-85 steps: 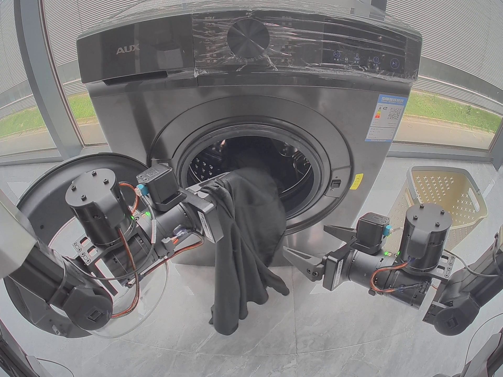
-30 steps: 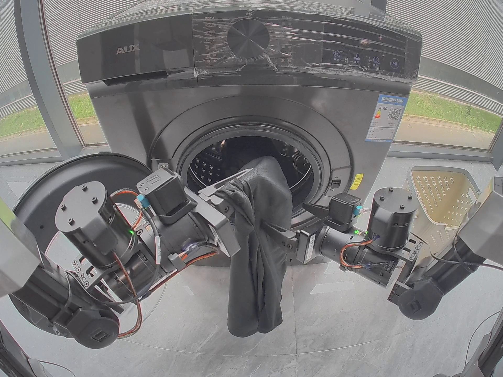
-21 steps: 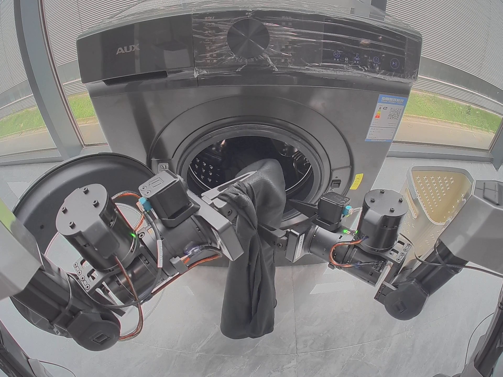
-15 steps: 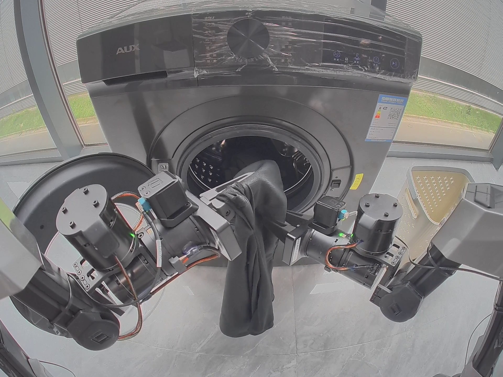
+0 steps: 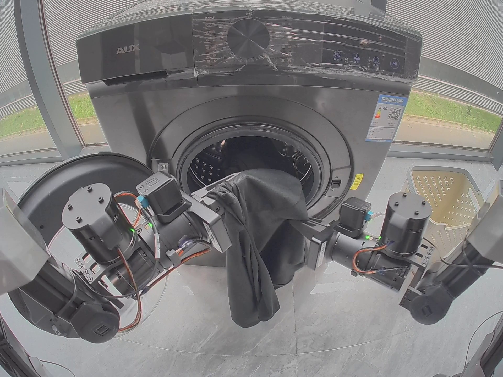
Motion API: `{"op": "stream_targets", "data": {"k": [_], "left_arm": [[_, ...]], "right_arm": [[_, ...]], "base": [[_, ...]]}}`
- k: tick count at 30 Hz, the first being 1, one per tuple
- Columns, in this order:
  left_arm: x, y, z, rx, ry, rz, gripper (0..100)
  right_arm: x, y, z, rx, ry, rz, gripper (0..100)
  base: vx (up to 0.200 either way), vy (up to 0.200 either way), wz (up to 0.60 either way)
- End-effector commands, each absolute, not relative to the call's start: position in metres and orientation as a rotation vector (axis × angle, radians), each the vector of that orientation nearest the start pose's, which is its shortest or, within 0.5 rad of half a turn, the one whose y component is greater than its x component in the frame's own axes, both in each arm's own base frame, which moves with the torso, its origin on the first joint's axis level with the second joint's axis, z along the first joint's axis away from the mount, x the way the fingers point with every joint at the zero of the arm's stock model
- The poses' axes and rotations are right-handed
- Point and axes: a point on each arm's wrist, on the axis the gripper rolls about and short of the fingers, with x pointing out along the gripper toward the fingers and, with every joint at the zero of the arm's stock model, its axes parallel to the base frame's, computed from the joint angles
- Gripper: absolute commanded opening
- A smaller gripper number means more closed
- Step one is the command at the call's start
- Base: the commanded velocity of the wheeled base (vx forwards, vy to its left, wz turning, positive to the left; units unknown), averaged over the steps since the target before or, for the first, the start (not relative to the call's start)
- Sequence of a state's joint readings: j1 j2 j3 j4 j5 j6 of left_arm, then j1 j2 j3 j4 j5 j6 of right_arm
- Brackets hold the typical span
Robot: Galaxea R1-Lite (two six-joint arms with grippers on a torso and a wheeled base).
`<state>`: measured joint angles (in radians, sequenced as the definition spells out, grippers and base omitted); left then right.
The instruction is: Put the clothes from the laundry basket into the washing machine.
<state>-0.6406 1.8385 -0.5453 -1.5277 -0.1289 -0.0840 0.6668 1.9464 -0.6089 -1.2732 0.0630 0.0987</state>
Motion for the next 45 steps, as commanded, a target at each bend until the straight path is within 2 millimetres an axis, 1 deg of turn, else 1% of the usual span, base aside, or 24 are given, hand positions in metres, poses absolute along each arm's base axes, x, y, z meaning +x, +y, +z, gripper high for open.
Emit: {"op": "stream_targets", "data": {"k": [1, 2, 5, 8, 10, 13, 16, 21, 25, 29, 37, 41, 45], "left_arm": [[0.250, -0.175, 0.158, -0.129, -0.177, -0.734, 0], [0.252, -0.175, 0.156, -0.128, -0.173, -0.731, 100], [0.253, -0.176, 0.156, -0.128, -0.173, -0.731, 100], [0.252, -0.175, 0.155, -0.130, -0.169, -0.733, 100], [0.250, -0.173, 0.151, -0.126, -0.148, -0.730, 100], [0.247, -0.164, 0.142, -0.113, -0.105, -0.718, 100], [0.242, -0.160, 0.133, -0.100, -0.067, -0.723, 100], [0.238, -0.158, 0.120, -0.087, -0.014, -0.719, 100], [0.238, -0.158, 0.113, -0.075, 0.013, -0.717, 100], [0.231, -0.155, 0.106, -0.061, 0.050, -0.729, 100], [0.222, -0.149, 0.089, -0.001, 0.123, -0.760, 100], [0.218, -0.146, 0.084, 0.012, 0.147, -0.758, 100], [0.221, -0.148, 0.083, 0.016, 0.146, -0.754, 100]], "right_arm": [[0.232, 0.181, 0.146, 0.086, 0.062, 0.710, 0], [0.231, 0.179, 0.148, 0.087, 0.059, 0.708, 0], [0.229, 0.178, 0.148, 0.086, 0.060, 0.705, 0], [0.233, 0.175, 0.147, 0.085, 0.061, 0.670, 0], [0.237, 0.171, 0.146, 0.082, 0.071, 0.634, 0], [0.242, 0.164, 0.145, 0.079, 0.082, 0.603, 0], [0.245, 0.161, 0.144, 0.078, 0.084, 0.589, 0], [0.247, 0.161, 0.141, 0.074, 0.095, 0.582, 0], [0.252, 0.155, 0.141, 0.073, 0.098, 0.536, 0], [0.257, 0.152, 0.137, 0.072, 0.109, 0.509, 0], [0.262, 0.157, 0.134, 0.070, 0.111, 0.500, 0], [0.268, 0.159, 0.134, 0.072, 0.106, 0.492, 0], [0.265, 0.164, 0.132, 0.069, 0.113, 0.510, 0]], "base": [[0.000, 0.000, 0.00], [0.000, 0.000, 0.00], [0.000, 0.000, 0.00], [0.000, 0.000, 0.00], [0.000, 0.000, 0.00], [0.000, 0.000, 0.00], [0.000, 0.000, 0.00], [0.000, 0.000, 0.00], [0.000, 0.000, 0.00], [0.000, 0.000, 0.00], [0.000, 0.000, 0.00], [0.000, 0.000, 0.00], [0.000, 0.000, 0.00]]}}
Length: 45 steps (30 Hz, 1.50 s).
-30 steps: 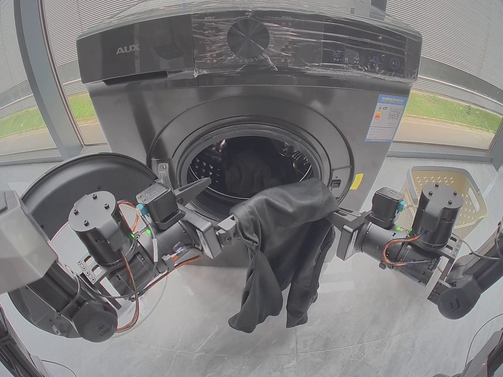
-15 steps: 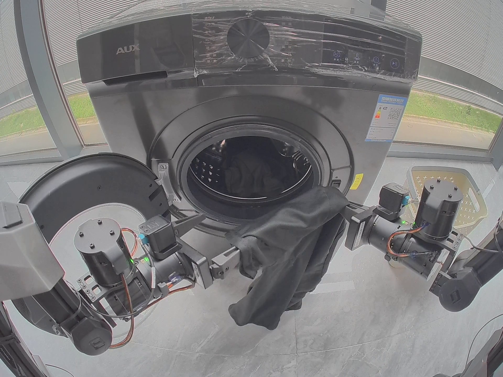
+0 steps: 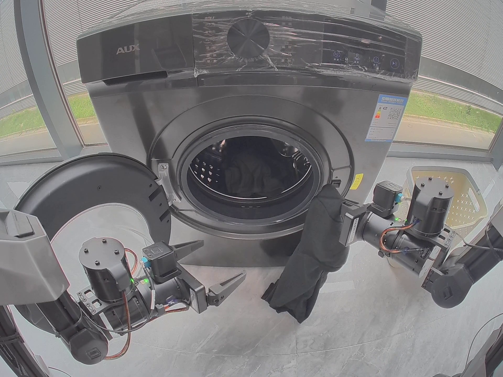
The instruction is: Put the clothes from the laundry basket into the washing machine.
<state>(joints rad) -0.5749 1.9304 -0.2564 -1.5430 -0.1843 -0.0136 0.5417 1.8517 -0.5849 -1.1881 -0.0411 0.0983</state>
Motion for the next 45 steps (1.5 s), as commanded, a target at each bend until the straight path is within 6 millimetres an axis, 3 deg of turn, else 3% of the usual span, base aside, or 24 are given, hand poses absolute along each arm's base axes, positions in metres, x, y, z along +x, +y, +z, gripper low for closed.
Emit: {"op": "stream_targets", "data": {"k": [1, 10, 23, 30, 35, 45], "left_arm": [[0.222, -0.149, 0.084, 0.012, 0.140, -0.754, 100], [0.240, -0.175, 0.097, -0.014, 0.038, -0.802, 100], [0.236, -0.205, 0.080, -0.011, 0.081, -0.890, 100], [0.249, -0.219, 0.073, -0.017, 0.065, -0.895, 100], [0.255, -0.224, 0.058, -0.007, 0.102, -0.895, 100], [0.266, -0.240, 0.053, -0.016, 0.072, -0.907, 100]], "right_arm": [[0.263, 0.167, 0.132, 0.068, 0.113, 0.522, 0], [0.249, 0.190, 0.124, 0.059, 0.139, 0.607, 0], [0.246, 0.195, 0.119, 0.053, 0.160, 0.625, 0], [0.244, 0.198, 0.119, 0.053, 0.162, 0.637, 0], [0.241, 0.199, 0.116, 0.052, 0.174, 0.641, 0], [0.239, 0.200, 0.115, 0.052, 0.179, 0.649, 0]], "base": [[0.000, 0.000, 0.00], [0.000, 0.000, 0.00], [0.000, 0.000, 0.00], [0.000, 0.000, 0.00], [0.000, 0.000, 0.00], [0.000, 0.000, 0.00]]}}
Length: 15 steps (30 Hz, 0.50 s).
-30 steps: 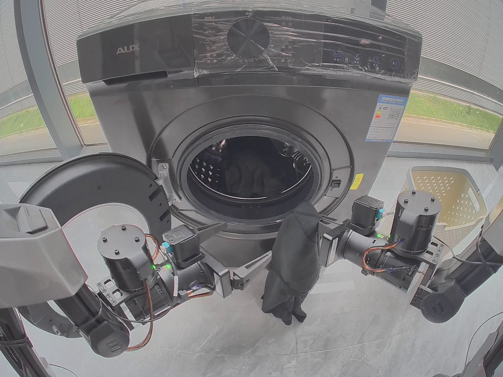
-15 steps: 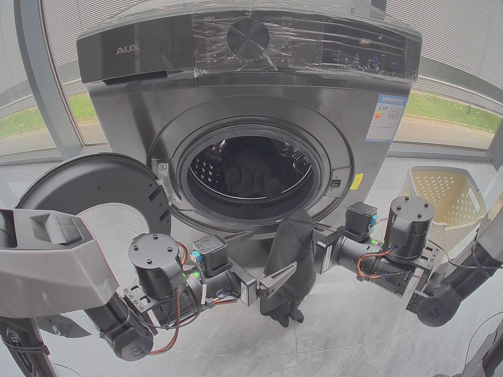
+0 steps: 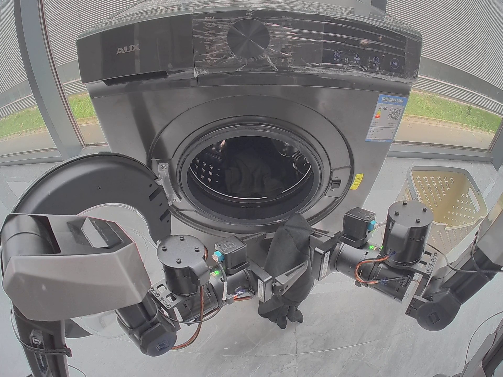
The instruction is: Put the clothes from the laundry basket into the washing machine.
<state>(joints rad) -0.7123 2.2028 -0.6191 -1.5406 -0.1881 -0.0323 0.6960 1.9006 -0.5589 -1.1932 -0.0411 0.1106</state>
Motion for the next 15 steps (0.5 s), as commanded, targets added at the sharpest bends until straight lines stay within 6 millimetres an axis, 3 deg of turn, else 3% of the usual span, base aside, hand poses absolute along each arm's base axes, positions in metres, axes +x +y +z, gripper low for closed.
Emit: {"op": "stream_targets", "data": {"k": [1, 8, 9, 15], "left_arm": [[0.267, -0.240, 0.053, -0.016, 0.072, -0.907, 100], [0.276, -0.246, 0.047, -0.015, 0.059, -0.896, 100], [0.277, -0.246, 0.048, -0.016, 0.053, -0.895, 0], [0.281, -0.247, 0.054, -0.022, 0.021, -0.883, 0]], "right_arm": [[0.239, 0.201, 0.115, 0.052, 0.181, 0.649, 0], [0.237, 0.203, 0.111, 0.050, 0.191, 0.659, 0], [0.237, 0.203, 0.111, 0.050, 0.191, 0.659, 0], [0.236, 0.202, 0.110, 0.047, 0.195, 0.659, 0]], "base": [[0.000, 0.000, 0.00], [0.000, 0.000, 0.00], [0.000, 0.000, 0.00], [0.000, 0.000, 0.00]]}}
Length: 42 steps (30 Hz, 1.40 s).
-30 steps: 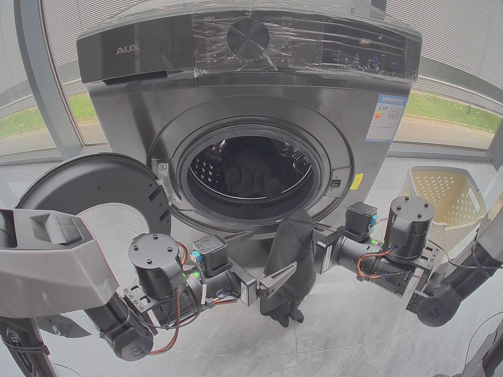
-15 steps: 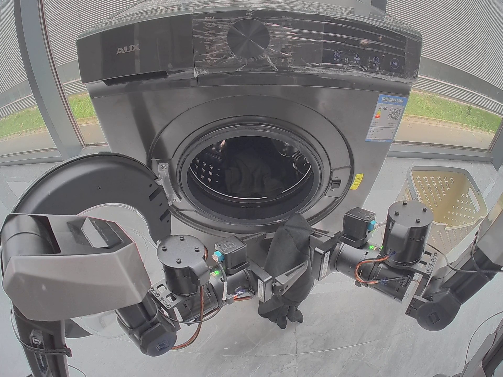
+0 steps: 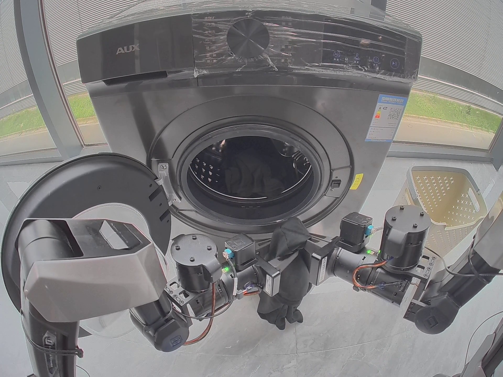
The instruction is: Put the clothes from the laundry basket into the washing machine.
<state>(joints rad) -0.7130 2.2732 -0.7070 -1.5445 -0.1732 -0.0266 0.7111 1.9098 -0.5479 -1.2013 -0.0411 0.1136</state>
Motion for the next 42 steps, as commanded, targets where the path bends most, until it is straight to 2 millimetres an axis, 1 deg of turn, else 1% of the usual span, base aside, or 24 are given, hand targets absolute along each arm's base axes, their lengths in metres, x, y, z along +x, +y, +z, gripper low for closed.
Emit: {"op": "stream_targets", "data": {"k": [1, 3, 5, 10, 11, 12, 15, 17, 19, 20, 22, 24, 25, 31, 34, 39, 40, 42], "left_arm": [[0.281, -0.247, 0.056, -0.024, 0.015, -0.883, 0], [0.280, -0.247, 0.057, -0.023, 0.012, -0.884, 0], [0.276, -0.245, 0.066, -0.025, -0.004, -0.884, 0], [0.269, -0.239, 0.075, -0.022, -0.010, -0.884, 0], [0.266, -0.237, 0.079, -0.024, -0.018, -0.884, 0], [0.265, -0.236, 0.081, -0.024, -0.022, -0.881, 0], [0.263, -0.231, 0.086, -0.021, -0.030, -0.867, 0], [0.259, -0.224, 0.091, -0.013, -0.034, -0.838, 0], [0.259, -0.217, 0.096, -0.014, -0.043, -0.818, 0], [0.259, -0.211, 0.101, -0.015, -0.053, -0.805, 0], [0.260, -0.203, 0.105, -0.014, -0.058, -0.784, 0], [0.260, -0.198, 0.107, -0.016, -0.059, -0.773, 0], [0.260, -0.194, 0.109, -0.015, -0.063, -0.764, 0], [0.251, -0.188, 0.125, -0.028, -0.105, -0.766, 0], [0.246, -0.184, 0.130, -0.031, -0.115, -0.772, 0], [0.241, -0.182, 0.136, -0.035, -0.131, -0.780, 0], [0.241, -0.182, 0.136, -0.035, -0.131, -0.780, 0], [0.237, -0.182, 0.138, -0.036, -0.132, -0.787, 0]], "right_arm": [[0.236, 0.202, 0.110, 0.047, 0.195, 0.659, 0], [0.236, 0.202, 0.110, 0.047, 0.195, 0.659, 0], [0.235, 0.203, 0.110, 0.047, 0.195, 0.662, 0], [0.233, 0.204, 0.106, 0.046, 0.202, 0.676, 0], [0.232, 0.206, 0.104, 0.052, 0.198, 0.686, 0], [0.232, 0.207, 0.105, 0.057, 0.197, 0.684, 100], [0.231, 0.207, 0.103, 0.070, 0.209, 0.679, 100], [0.230, 0.198, 0.101, 0.063, 0.230, 0.658, 100], [0.228, 0.190, 0.101, 0.059, 0.239, 0.642, 100], [0.225, 0.183, 0.098, 0.052, 0.257, 0.628, 100], [0.223, 0.178, 0.096, 0.048, 0.273, 0.619, 100], [0.221, 0.175, 0.095, 0.046, 0.280, 0.612, 100], [0.219, 0.167, 0.092, 0.040, 0.301, 0.604, 100], [0.216, 0.143, 0.078, 0.038, 0.376, 0.616, 100], [0.215, 0.141, 0.070, 0.029, 0.409, 0.614, 100], [0.221, 0.146, 0.055, 0.026, 0.456, 0.657, 100], [0.221, 0.146, 0.055, 0.026, 0.456, 0.657, 100], [0.229, 0.152, 0.043, 0.028, 0.471, 0.679, 100]], "base": [[0.000, 0.000, 0.00], [0.000, 0.000, 0.00], [0.000, 0.000, 0.00], [0.000, 0.000, 0.00], [0.000, 0.000, 0.00], [0.000, 0.000, 0.00], [0.000, 0.000, 0.00], [0.000, 0.000, 0.00], [0.000, 0.000, 0.00], [0.000, 0.000, 0.00], [0.000, 0.000, 0.00], [0.000, 0.000, 0.00], [0.000, 0.000, 0.00], [0.000, 0.000, 0.00], [0.000, 0.000, 0.00], [0.000, 0.000, 0.00], [0.000, 0.000, 0.00], [0.000, 0.000, 0.00]]}}
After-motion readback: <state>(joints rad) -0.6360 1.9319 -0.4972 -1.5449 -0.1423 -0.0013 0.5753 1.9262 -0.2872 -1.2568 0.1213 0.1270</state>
